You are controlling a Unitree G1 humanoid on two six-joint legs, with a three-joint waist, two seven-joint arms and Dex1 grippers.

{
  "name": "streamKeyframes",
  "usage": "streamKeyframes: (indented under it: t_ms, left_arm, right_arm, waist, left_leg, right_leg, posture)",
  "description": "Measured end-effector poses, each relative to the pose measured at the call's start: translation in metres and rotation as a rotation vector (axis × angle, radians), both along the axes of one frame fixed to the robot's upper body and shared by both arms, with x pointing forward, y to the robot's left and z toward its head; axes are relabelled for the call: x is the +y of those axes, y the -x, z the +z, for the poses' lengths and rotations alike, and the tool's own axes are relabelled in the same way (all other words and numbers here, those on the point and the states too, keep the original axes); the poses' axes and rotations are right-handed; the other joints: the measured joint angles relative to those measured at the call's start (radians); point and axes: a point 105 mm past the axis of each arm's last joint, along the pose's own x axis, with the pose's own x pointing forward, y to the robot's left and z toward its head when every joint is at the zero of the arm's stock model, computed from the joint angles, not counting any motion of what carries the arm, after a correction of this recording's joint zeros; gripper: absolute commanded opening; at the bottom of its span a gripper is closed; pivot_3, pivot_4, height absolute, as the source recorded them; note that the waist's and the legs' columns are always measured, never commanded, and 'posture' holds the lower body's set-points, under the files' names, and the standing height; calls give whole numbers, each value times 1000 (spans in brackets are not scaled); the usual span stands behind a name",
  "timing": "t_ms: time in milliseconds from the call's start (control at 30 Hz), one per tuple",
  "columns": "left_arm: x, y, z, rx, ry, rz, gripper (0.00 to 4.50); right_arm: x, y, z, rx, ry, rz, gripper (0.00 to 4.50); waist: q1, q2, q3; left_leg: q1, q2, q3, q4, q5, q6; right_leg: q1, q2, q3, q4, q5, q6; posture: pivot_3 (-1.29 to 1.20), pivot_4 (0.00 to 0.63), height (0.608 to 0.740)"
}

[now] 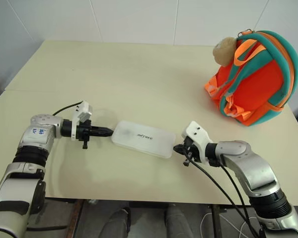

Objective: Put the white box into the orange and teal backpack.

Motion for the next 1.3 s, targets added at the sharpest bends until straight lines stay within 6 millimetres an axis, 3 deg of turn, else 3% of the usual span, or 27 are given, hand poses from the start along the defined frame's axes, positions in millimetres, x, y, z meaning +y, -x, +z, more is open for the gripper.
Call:
streamKeyframes:
  t_ms: [500,1033,1300]
  left_arm:
    - [-14,46,-7,93,-53,-60,20]
    - [-13,37,9,34,3,25,20]
    - [-12,30,20,13,46,66,20]
  right_arm:
    - [-16,10,7,9,41,40,0]
    - [-21,19,1,29,72,96,0]
    - [-41,16,4,6,112,44,0]
  waist:
    - [1,0,0]
    - [1,0,0]
    - [1,0,0]
  left_leg:
    - [0,0,0,1,0,0]
    - [0,0,0,2,0,0]
    - [0,0,0,1,0,0]
  right_leg:
    - [0,0,0,0,0,0]
    - [1,0,0,-1,0,0]
    - [1,0,0,-1,0,0]
  posture:
    - [0,150,740]
    - [0,150,740]
    - [0,150,740]
